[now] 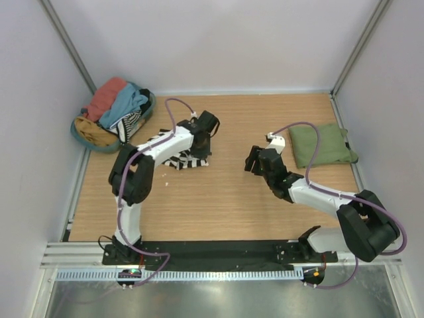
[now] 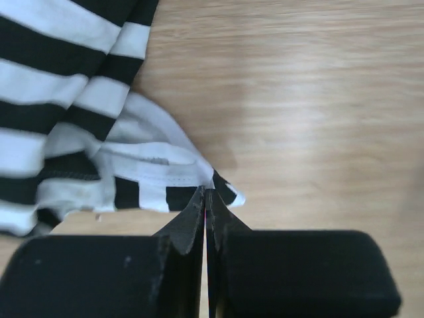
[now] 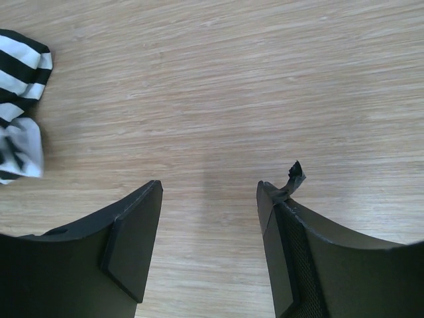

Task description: Fold and stack the tank tops

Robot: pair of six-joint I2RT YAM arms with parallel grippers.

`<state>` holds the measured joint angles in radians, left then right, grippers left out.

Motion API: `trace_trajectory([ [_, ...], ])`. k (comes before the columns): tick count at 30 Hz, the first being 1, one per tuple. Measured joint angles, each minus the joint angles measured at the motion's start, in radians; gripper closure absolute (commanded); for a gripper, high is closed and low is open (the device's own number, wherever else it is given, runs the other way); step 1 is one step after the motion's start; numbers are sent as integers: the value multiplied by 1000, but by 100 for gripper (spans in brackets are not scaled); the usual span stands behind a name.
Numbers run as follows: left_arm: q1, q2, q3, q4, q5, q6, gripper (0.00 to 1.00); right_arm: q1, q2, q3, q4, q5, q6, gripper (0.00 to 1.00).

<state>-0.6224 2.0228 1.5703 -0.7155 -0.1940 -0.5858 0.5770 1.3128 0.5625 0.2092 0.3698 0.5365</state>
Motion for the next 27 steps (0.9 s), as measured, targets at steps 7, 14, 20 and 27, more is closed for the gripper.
trace_trajectory([
  [7, -11, -400, 91, -74, 13, -1, 100, 0, -13, -6, 0, 24, 5, 35],
  [14, -11, -850, 234, -57, -58, -8, 98, 0, -13, -8, 1, 27, 11, 32],
  [20, -11, -984, 212, -57, -132, -5, 71, 0, 0, -2, 14, -38, -13, 19],
  [27, -11, -901, -87, -56, -139, -7, 37, 0, 198, 202, -79, -152, -42, 16],
])
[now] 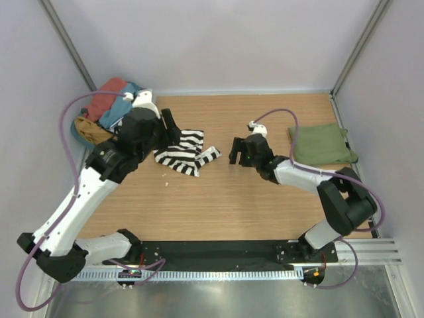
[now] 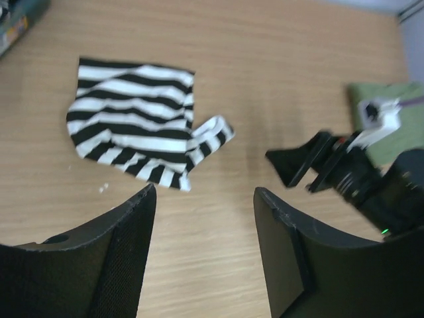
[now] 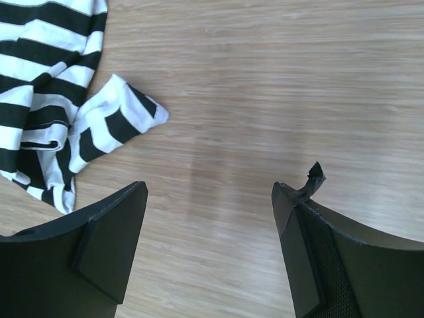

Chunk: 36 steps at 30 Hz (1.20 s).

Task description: Fold and stack the tank tops

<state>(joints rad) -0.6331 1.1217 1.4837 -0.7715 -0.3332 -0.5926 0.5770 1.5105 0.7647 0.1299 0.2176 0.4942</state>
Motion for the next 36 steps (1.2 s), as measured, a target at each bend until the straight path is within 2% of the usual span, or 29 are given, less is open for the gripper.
trace_trajectory([
  [4, 0, 31, -105, -27, -16, -2, 30, 6, 167, 195, -78, -73, -3, 18],
  [12, 39, 17, -146, -23, -23, -2, 30, 51, 407, 461, -217, -109, -14, 19],
  [14, 63, 28, -156, -23, -22, -4, 30, 57, 451, 521, -247, -110, -19, 20],
  [17, 97, 41, -188, -16, -9, -10, 30, 67, 518, 612, -302, -96, -34, 29],
  [18, 108, 41, -207, -12, -3, -13, 30, 69, 538, 637, -321, -82, -42, 38],
  [20, 120, 42, -237, -8, 6, -21, 30, 76, 572, 679, -351, -54, -61, 46],
  [23, 125, 52, -263, 0, 21, -29, 32, 89, 593, 705, -388, -20, -87, 82],
  [24, 125, 60, -266, 2, 26, -31, 32, 92, 593, 707, -398, -14, -95, 99],
  [25, 125, 71, -266, 8, 32, -31, 32, 95, 592, 707, -404, -9, -102, 99],
  [27, 125, 99, -266, 22, 48, -32, 32, 99, 578, 687, -389, 13, -102, 99],
  [30, 125, 151, -265, 35, 78, -31, 29, 104, 463, 541, -361, 56, -105, 99],
  [36, 113, 300, -229, 63, 132, -27, 25, 103, -27, 195, -322, 186, -98, 99],
])
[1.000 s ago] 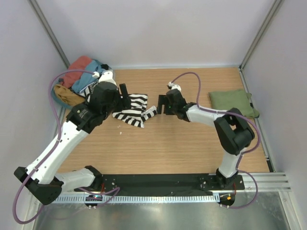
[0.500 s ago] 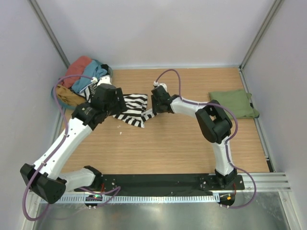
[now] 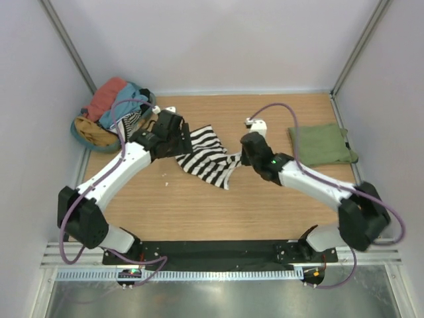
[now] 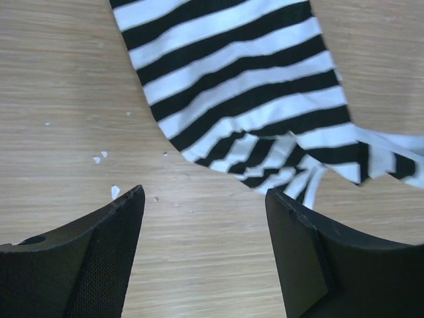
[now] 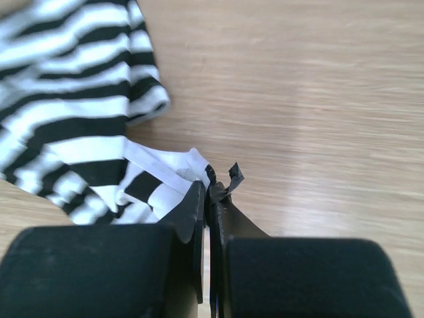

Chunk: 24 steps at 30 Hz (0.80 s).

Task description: Fold and stack the tank tops

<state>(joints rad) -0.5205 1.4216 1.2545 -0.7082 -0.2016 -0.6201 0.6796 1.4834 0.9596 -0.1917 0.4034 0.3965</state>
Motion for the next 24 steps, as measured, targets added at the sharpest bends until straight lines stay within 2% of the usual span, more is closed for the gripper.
trace_trajectory([
  [3, -32, 117, 67, 15, 13, 1, 22, -2, -229, -129, 36, 50, 9, 99],
  [5, -60, 192, 121, 21, 18, 2, 21, -2, -322, -199, 38, 70, 22, 99],
  [12, -144, 473, 383, 30, 23, 27, 21, -2, -425, -333, -59, 87, 74, 99],
  [17, -169, 493, 370, 35, 17, 30, 16, -2, -494, -346, -117, 146, 93, 99],
  [24, -156, 487, 287, 44, -16, 30, 15, -35, -456, -299, -240, 303, 189, 99],
])
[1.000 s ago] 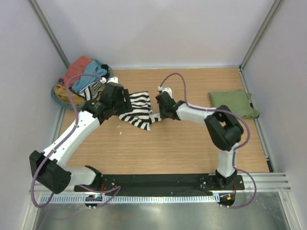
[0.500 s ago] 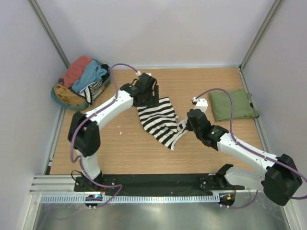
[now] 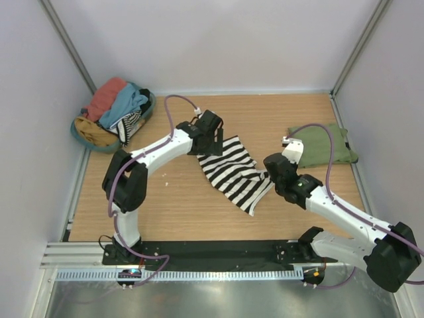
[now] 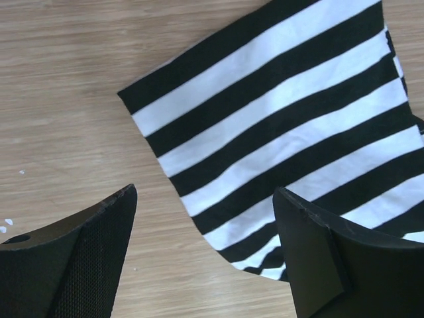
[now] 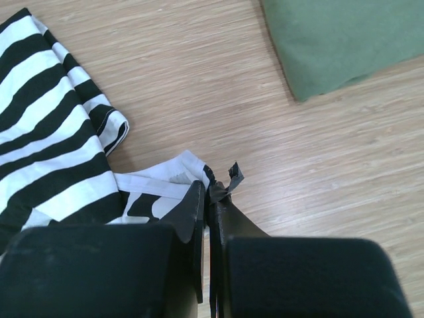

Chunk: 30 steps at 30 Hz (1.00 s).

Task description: Fold and stack the tank tops

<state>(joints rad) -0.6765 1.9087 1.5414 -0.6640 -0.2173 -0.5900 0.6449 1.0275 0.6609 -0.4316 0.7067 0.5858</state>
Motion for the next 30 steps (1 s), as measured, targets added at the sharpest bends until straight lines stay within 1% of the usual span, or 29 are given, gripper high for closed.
trace_trajectory([
  [3, 10, 0, -4, 2, -5, -1, 16, -11, 0, 3, -8, 16, 20, 99],
  [5, 14, 0, -23, 15, -15, -4, 21, -18, 0, 3, -11, 16, 26, 99],
  [7, 19, -5, -72, 37, -16, -7, 33, -24, 0, 3, -10, 16, 31, 99],
  [8, 22, -8, -108, 55, -10, -11, 44, -29, 0, 3, -10, 15, 35, 99],
  [9, 26, -15, -149, 71, 2, -19, 47, -34, 0, 3, -9, 14, 38, 99],
  [10, 28, -19, -180, 76, 9, -22, 48, -38, 0, 3, -9, 12, 40, 99],
  [12, 36, -39, -262, 108, 38, -35, 46, -56, 0, 2, -5, -5, 43, 99],
  [13, 39, -54, -304, 122, 53, -39, 39, -64, 0, 2, -2, -11, 44, 99],
  [15, 44, -89, -362, 145, 79, -51, 33, -77, 0, -1, 11, -30, 42, 99],
  [16, 45, -103, -373, 151, 89, -56, 29, -81, 0, -5, 19, -42, 39, 99],
  [19, 45, -134, -359, 174, 107, -61, 25, -83, 0, -12, 35, -96, 21, 99],
  [23, 44, -131, -256, 181, 133, -59, 23, -84, 0, -19, 60, -203, -3, 99],
  [25, 42, -114, -181, 183, 151, -52, 18, -84, -6, -33, 86, -277, -16, 99],
  [27, 39, -77, -89, 179, 167, -42, 19, -84, -24, -58, 111, -359, -24, 99],
  [30, 25, 24, 82, 151, 188, -17, 20, -84, -68, -98, 131, -459, -29, 99],
])
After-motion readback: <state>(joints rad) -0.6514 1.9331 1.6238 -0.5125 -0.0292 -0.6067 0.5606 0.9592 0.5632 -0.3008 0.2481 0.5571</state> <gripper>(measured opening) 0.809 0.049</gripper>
